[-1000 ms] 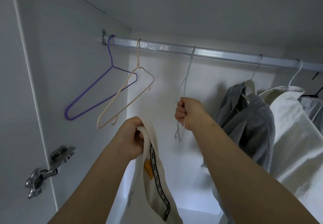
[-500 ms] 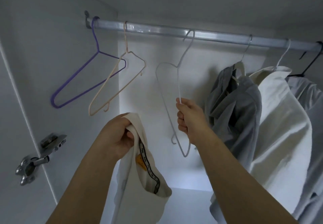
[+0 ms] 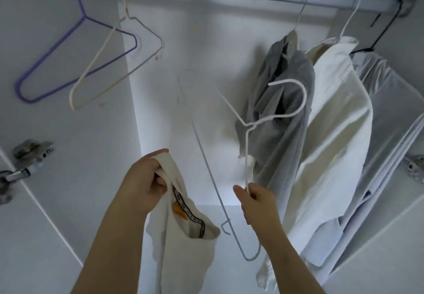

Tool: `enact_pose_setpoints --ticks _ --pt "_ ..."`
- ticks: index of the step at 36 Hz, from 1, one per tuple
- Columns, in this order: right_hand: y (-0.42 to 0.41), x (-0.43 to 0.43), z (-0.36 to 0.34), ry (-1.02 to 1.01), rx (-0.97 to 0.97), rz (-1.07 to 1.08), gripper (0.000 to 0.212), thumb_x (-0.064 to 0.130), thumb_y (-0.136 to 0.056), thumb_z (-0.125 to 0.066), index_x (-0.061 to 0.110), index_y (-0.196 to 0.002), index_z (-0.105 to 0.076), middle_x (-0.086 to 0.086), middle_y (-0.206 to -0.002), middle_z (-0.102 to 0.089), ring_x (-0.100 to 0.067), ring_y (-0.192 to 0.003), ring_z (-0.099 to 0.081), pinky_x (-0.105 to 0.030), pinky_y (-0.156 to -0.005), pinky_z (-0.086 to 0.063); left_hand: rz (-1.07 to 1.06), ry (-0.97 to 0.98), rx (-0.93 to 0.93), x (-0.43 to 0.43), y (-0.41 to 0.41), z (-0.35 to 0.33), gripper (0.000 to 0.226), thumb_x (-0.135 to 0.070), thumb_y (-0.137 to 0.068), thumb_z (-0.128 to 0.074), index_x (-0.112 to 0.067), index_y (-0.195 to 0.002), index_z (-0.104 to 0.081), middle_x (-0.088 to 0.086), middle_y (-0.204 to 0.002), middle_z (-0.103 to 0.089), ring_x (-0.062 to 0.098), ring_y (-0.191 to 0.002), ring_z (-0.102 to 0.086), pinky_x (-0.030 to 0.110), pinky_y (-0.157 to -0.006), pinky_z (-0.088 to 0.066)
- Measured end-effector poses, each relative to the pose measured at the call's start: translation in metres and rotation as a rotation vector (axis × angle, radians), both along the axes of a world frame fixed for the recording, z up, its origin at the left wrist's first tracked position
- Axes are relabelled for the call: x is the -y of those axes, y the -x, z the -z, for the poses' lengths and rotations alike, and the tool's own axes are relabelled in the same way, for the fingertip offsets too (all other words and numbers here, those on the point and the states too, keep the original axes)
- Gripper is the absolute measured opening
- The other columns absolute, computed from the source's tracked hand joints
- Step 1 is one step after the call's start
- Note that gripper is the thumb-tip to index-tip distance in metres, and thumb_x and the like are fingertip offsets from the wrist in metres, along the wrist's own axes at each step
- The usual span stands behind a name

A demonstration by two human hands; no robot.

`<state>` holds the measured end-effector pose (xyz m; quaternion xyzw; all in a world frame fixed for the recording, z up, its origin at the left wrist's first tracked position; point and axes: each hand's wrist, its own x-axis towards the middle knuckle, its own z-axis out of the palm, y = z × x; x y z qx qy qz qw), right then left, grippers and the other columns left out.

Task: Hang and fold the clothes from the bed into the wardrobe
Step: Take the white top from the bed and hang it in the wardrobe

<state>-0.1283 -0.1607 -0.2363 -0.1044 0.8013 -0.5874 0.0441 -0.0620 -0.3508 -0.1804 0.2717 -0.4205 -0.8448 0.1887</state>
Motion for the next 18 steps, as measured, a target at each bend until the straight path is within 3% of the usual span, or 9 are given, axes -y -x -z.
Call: enact_pose_setpoints --ticks 4,8,10,14,18 --pt "0.006 -0.007 0.005 0.025 0.177 0.029 0.026 0.015 -0.086 -0.061 0.009 -0.066 -0.044 -0.002 -0.052 -0.055 -0.011 -0.045 -0.043 -0.025 -0.05 -0.037 0.033 -0.022 0.026 -0.011 -0.001 0.003 0.022 0.003 -0.092 -0.044 -0.008 -0.087 -0.062 -0.003 -0.043 -0.047 0.004 -0.032 -0.036 0.012 -0.032 -0.029" --pt "0.005 -0.005 0.001 0.104 0.199 0.108 0.047 0.016 -0.084 -0.061 0.018 -0.055 -0.024 0.002 -0.049 -0.024 -0.012 -0.046 -0.019 -0.025 -0.048 -0.02 0.051 -0.007 0.045 -0.015 -0.004 0.003 0.024 0.005 -0.092 -0.041 -0.007 -0.09 -0.063 -0.002 -0.044 -0.046 0.005 -0.032 -0.035 0.013 -0.033 -0.029" --pt "0.001 -0.005 0.001 0.103 0.172 0.101 0.052 0.022 -0.085 -0.063 0.019 -0.054 -0.021 0.002 -0.048 -0.02 -0.01 -0.044 -0.016 -0.024 -0.046 -0.019 0.046 0.017 0.059 -0.014 -0.007 0.002 0.025 0.005 -0.091 -0.04 -0.007 -0.087 -0.063 0.0 -0.047 -0.045 0.007 -0.034 -0.035 0.013 -0.034 -0.029" --pt "-0.002 -0.006 0.006 0.126 0.149 0.094 0.05 0.038 -0.088 -0.058 0.013 -0.053 -0.033 0.0 -0.044 -0.032 -0.008 -0.041 -0.03 -0.018 -0.046 -0.032 0.003 0.157 0.14 -0.013 -0.012 -0.005 0.027 -0.001 -0.093 -0.041 -0.013 -0.079 -0.061 0.006 -0.069 -0.052 0.017 -0.061 -0.048 0.028 -0.059 -0.043" --pt "-0.002 -0.004 0.002 0.24 0.161 0.101 0.042 0.032 -0.096 -0.048 0.011 -0.059 -0.051 0.006 -0.044 -0.046 -0.003 -0.038 -0.043 -0.015 -0.043 -0.036 0.008 0.328 0.263 -0.005 -0.004 -0.008 0.036 0.004 -0.094 -0.036 -0.015 -0.063 -0.04 0.004 -0.068 -0.039 0.016 -0.06 -0.035 0.025 -0.056 -0.029"
